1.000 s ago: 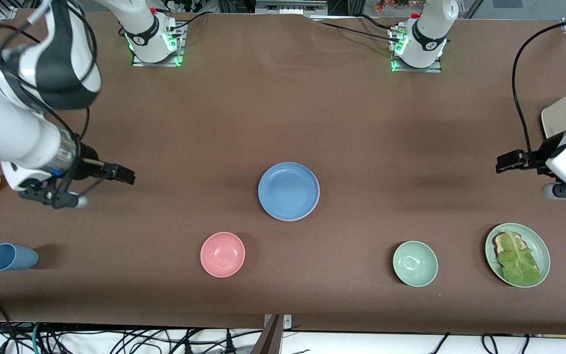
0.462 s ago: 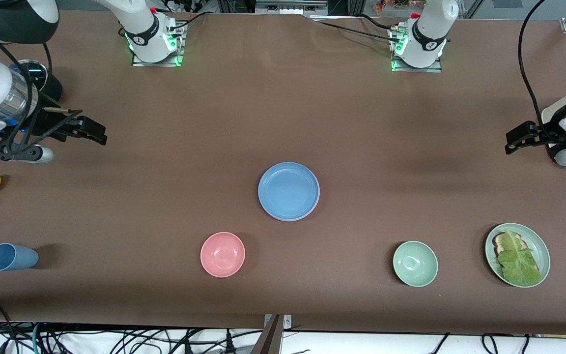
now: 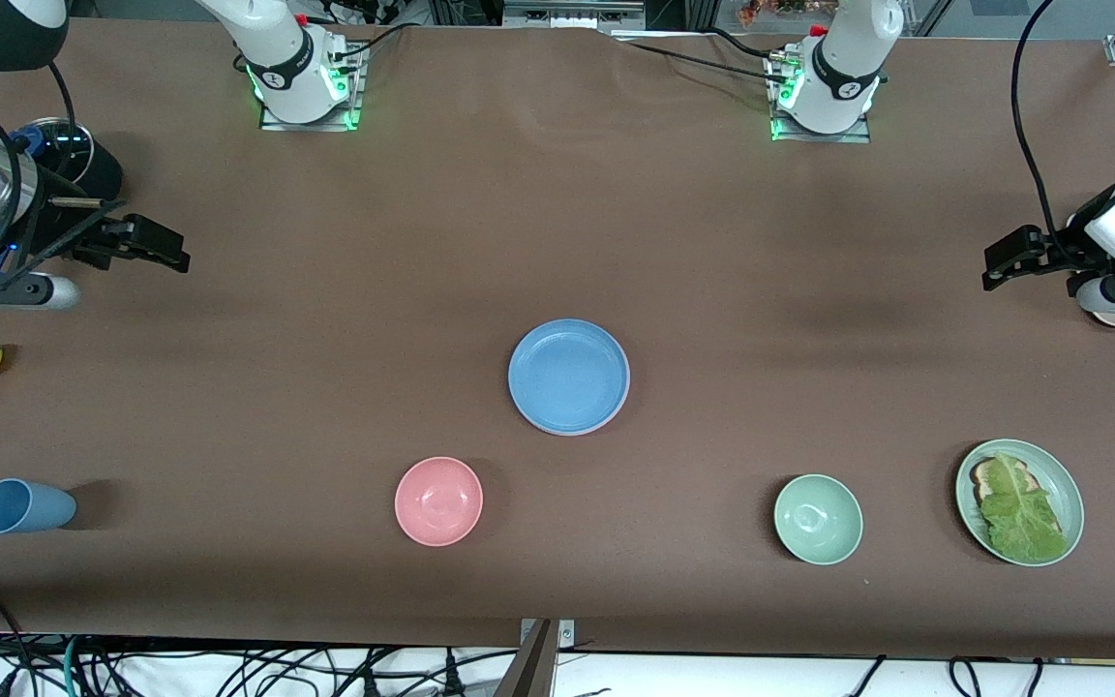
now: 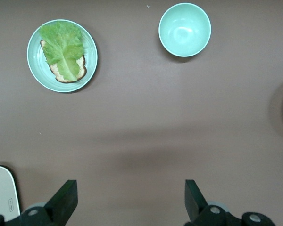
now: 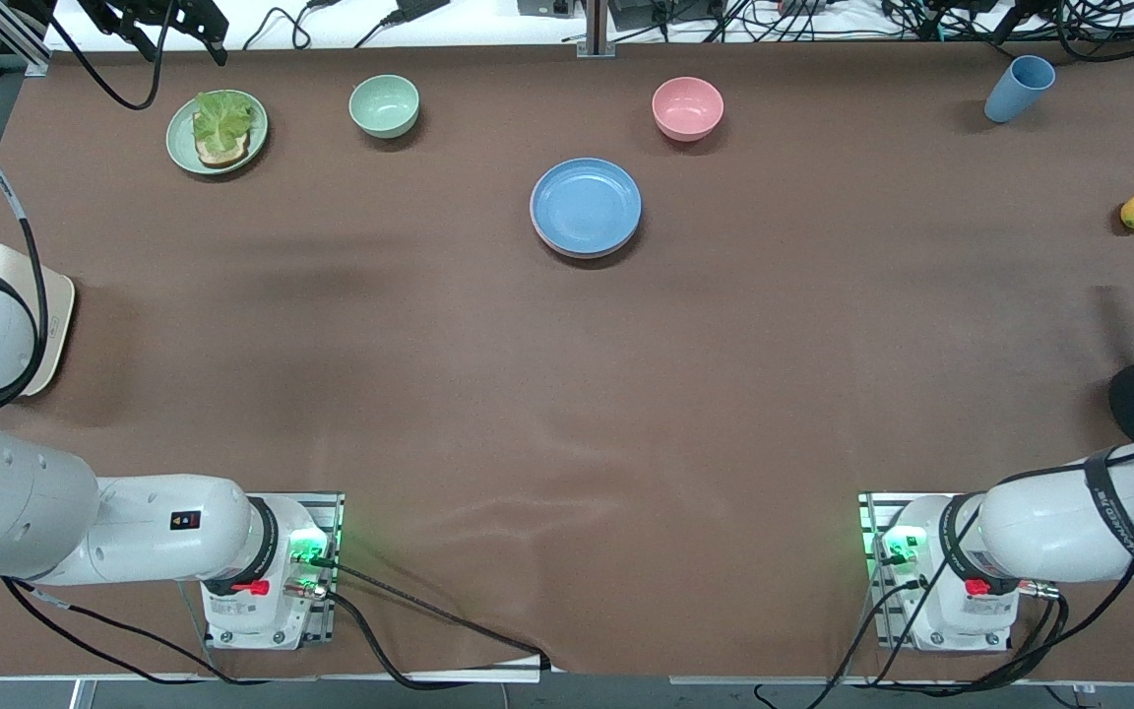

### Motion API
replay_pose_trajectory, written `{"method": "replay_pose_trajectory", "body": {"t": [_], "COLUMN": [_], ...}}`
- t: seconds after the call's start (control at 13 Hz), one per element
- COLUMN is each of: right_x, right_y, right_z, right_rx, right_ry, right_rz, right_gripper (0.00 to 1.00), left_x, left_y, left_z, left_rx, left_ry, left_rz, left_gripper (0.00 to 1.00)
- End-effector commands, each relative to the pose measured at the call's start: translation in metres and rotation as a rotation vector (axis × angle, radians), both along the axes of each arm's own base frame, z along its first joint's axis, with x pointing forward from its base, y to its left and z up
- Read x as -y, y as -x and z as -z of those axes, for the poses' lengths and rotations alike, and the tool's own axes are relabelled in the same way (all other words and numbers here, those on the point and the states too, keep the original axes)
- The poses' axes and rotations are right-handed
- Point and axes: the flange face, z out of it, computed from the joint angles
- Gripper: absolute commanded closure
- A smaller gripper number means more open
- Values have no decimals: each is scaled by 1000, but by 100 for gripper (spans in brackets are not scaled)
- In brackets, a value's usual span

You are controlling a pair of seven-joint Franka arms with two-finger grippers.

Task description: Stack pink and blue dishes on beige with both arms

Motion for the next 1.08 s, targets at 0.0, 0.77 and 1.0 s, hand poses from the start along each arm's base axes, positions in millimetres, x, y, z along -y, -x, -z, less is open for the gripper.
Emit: {"method": "replay_pose_trajectory", "body": {"t": [0.0,0.77,1.0], "right_x": [7,37,38], "right_y": [4,5,8], "right_z": [-4,-29,-29], "right_rx": [6,43,25], "right_ry": [27,28,29], "right_rz": [-7,-9,-7], "right_gripper": [0,0,0], "left_x": [-2,-4,-4], "left_y": [9,9,8], "left_z": [-5,-9,-7], "left_rx": [13,11,8], "left_ry": [24,24,25], "left_rz": [14,9,11], "left_gripper": [0,0,0]}}
